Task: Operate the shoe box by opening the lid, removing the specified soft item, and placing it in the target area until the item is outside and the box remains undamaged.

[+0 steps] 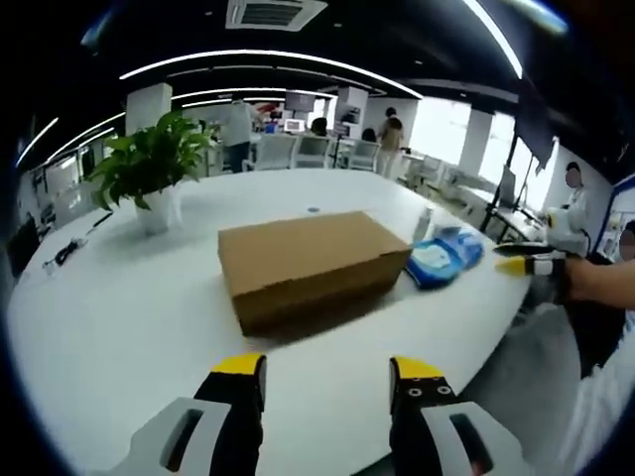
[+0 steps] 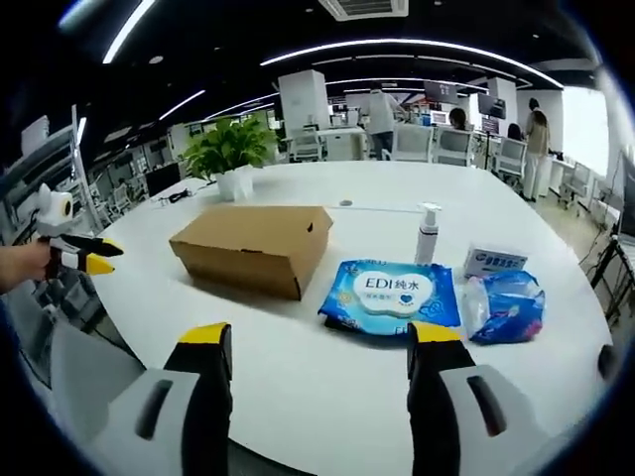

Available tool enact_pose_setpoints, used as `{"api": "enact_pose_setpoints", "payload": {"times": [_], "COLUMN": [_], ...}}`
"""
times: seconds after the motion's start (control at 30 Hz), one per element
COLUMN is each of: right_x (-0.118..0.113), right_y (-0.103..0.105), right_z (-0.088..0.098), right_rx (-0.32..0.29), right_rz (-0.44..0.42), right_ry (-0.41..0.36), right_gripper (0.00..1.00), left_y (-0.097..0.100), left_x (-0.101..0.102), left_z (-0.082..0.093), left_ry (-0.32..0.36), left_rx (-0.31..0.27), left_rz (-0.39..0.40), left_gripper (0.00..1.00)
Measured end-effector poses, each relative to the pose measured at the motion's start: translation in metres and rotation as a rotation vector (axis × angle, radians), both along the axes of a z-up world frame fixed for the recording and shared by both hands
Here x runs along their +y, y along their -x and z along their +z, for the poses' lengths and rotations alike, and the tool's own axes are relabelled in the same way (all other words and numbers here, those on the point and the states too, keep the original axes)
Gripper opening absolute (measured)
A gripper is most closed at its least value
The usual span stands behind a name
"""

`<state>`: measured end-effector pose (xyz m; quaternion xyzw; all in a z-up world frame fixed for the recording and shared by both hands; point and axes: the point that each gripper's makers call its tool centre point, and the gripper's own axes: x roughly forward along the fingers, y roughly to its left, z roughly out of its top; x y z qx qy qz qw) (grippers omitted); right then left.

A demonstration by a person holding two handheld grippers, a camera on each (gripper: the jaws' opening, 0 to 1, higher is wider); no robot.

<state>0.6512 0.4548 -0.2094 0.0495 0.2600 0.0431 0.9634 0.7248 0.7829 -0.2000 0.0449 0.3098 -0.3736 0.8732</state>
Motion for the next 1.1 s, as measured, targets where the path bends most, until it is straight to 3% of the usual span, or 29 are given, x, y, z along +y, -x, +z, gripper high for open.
{"api": "enact_pose_setpoints", "payload": {"times": [0.3,0.6,1.1], "right_x": [-0.031,-0.05,-0.057], "right_y": [0.038,0.07,0.086], "right_z": [0.01,0.005,0.007], "right_rx": [0.011,0.032,0.036], "right_rz": [-0.081,-0.141,-0.197], "right_ry": [0.008,0.004,-0.011], "right_gripper": [0.73,0.76,0.8], "left_y": [0.024,0.035,0.06], "left_x": [-0.006,-0.003,-0.002], "left_z": [0.01,0.015,0.009], "left_ry": [0.001,0.017,0.024], "left_rx": [-0.001,0.012,0.051], "left_rz": [-0.015,0.003,0.015], "left_gripper": [0.5,0.51,0.53]}}
